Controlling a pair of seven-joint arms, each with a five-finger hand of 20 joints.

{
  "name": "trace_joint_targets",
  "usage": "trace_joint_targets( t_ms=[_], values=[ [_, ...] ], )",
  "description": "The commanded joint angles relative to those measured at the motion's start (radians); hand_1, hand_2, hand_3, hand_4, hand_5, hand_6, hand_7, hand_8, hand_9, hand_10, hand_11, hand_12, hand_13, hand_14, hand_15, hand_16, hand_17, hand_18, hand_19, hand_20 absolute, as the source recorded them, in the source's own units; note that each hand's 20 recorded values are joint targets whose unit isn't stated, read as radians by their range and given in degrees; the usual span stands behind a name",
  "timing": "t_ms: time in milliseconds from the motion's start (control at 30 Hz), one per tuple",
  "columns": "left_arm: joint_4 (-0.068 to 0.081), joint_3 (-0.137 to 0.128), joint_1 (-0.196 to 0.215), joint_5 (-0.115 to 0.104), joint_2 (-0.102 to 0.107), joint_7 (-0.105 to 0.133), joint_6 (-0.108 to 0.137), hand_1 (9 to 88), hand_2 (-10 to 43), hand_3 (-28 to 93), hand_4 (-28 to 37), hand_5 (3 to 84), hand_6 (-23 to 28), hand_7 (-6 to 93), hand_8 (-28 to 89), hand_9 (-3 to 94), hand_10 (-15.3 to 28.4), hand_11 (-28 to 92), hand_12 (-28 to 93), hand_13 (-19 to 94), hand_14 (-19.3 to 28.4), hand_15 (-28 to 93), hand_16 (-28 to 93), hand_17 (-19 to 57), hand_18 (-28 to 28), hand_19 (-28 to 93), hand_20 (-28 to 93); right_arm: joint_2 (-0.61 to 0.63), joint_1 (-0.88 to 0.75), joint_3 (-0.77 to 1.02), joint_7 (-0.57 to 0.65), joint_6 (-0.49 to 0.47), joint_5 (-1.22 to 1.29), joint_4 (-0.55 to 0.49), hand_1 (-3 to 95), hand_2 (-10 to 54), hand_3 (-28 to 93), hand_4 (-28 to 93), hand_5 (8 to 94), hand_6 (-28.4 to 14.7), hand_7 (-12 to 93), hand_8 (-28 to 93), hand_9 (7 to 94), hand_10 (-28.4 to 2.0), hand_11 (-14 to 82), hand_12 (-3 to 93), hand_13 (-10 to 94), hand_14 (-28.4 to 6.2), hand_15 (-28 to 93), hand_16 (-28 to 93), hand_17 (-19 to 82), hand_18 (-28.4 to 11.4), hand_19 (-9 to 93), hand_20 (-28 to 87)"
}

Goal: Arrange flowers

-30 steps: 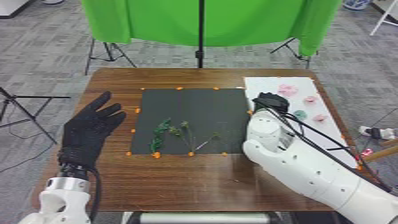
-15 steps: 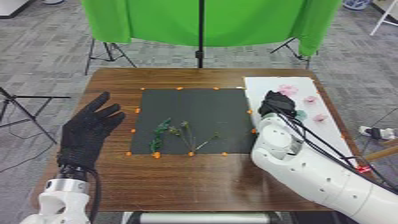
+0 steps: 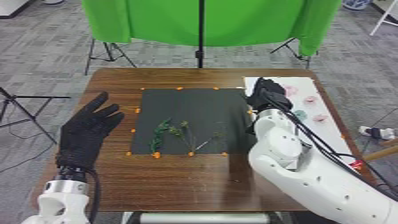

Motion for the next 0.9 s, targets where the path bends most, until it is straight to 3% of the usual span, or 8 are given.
trace_joint_targets(
  t_ms=[33, 300, 600, 800, 900],
  values=[
    [0.003, -0.003, 0.014, -0.003, -0.002, -0.001, 0.005, 26.8, 8.5, 79, -22.4, 39.5, 10.3, 14.5, -10, 38.4, 21.5, 28, 11, 29, 28.4, 58, -10, -7.6, 25.2, 58, 12, -0.059, -0.151, -0.014, -0.016, -0.077, -0.045, -0.054, 54.3, -9.5, 78, -28, 93.3, -6.6, 23, 15, 90.2, -14.2, 48.0, 23.8, 81, -12.3, 80, 17, 42, -26.7, 93, 64],
    [0.003, -0.001, 0.016, -0.004, 0.001, -0.001, 0.005, 26.8, 8.5, 79, -22.4, 39.5, 10.3, 14.4, -10, 38.4, 21.6, 28, 11, 29, 28.4, 58, -10, -7.6, 25.2, 58, 12, -0.125, -0.152, -0.057, 0.007, -0.140, -0.055, -0.026, 53.7, -9.5, 78, -27, 93.3, -6.5, 23, 16, 90.4, -14.2, 48.2, 23.9, 81, -12.3, 80, 17, 43, -27.0, 93, 64],
    [0.007, -0.003, 0.000, 0.004, -0.008, -0.023, -0.002, 26.8, 8.5, 79, -22.3, 39.5, 10.2, 14.5, -10, 38.4, 21.5, 28, 11, 29, 28.4, 58, -10, -7.6, 25.2, 58, 12, -0.166, -0.144, -0.049, 0.021, -0.192, -0.044, 0.001, 51.0, -9.5, 76, -23, 93.6, -4.5, 26, 16, 91.3, -13.4, 52.6, 20.4, 83, -11.8, 81, 16, 46, -27.2, 93, 67],
    [0.006, -0.003, 0.005, 0.002, -0.006, -0.019, 0.001, 26.8, 8.5, 79, -22.3, 39.5, 10.3, 14.5, -10, 38.4, 21.4, 28, 11, 29, 28.4, 58, -10, -7.6, 25.2, 58, 12, -0.162, -0.154, -0.053, 0.024, -0.264, -0.156, 0.018, 50.2, -9.5, 73, -24, 93.7, -3.8, 26, 15, 91.2, -13.4, 52.7, 20.5, 83, -11.9, 81, 17, 46, -27.5, 93, 68],
    [0.004, -0.006, 0.011, 0.002, -0.005, -0.016, 0.003, 26.8, 8.5, 79, -22.3, 39.5, 10.2, 14.5, -10, 38.4, 21.5, 28, 11, 29, 28.4, 58, -10, -7.6, 25.2, 58, 12, -0.152, -0.182, -0.018, 0.009, -0.291, -0.140, -0.013, 47.2, -9.5, 73, -26, 92.7, -3.3, 28, 14, 87.6, -13.5, 58.0, 22.8, 81, -12.6, 84, 19, 45, -28.0, 93, 69]
  ],
)
